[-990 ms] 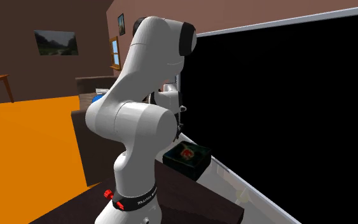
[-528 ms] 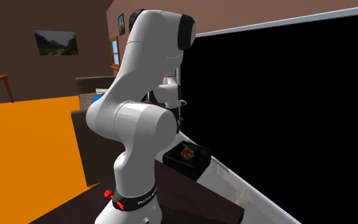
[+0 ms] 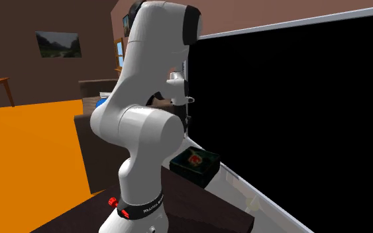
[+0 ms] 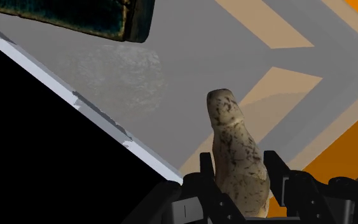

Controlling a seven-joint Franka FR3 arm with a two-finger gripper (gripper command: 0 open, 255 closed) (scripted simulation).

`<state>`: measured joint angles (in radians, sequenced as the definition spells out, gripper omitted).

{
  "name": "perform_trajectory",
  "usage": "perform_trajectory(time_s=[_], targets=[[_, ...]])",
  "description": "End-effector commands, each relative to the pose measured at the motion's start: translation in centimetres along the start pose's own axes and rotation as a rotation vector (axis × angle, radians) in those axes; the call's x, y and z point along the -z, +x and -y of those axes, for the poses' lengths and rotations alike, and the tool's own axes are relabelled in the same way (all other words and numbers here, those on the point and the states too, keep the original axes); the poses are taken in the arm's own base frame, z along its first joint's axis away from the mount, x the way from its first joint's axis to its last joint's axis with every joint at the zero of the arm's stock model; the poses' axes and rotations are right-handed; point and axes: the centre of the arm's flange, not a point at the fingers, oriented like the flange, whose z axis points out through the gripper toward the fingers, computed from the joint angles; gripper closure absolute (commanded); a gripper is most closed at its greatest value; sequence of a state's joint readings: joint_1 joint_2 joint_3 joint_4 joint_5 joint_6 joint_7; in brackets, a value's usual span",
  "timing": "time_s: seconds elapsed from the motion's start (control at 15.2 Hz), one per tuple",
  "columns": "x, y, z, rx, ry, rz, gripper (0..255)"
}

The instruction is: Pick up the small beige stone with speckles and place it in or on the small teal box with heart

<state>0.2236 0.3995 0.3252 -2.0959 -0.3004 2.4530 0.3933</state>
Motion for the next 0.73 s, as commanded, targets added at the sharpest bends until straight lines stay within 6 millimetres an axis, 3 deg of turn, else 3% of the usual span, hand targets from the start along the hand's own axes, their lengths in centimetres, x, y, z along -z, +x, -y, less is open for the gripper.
perform_trajectory(time_s=[0.0, 0.66], targets=[[0.9, -0.1, -0.1, 0.0, 0.0, 0.0, 255], [6.2, 0.0, -0.4, 0.0, 0.0, 0.0, 255]])
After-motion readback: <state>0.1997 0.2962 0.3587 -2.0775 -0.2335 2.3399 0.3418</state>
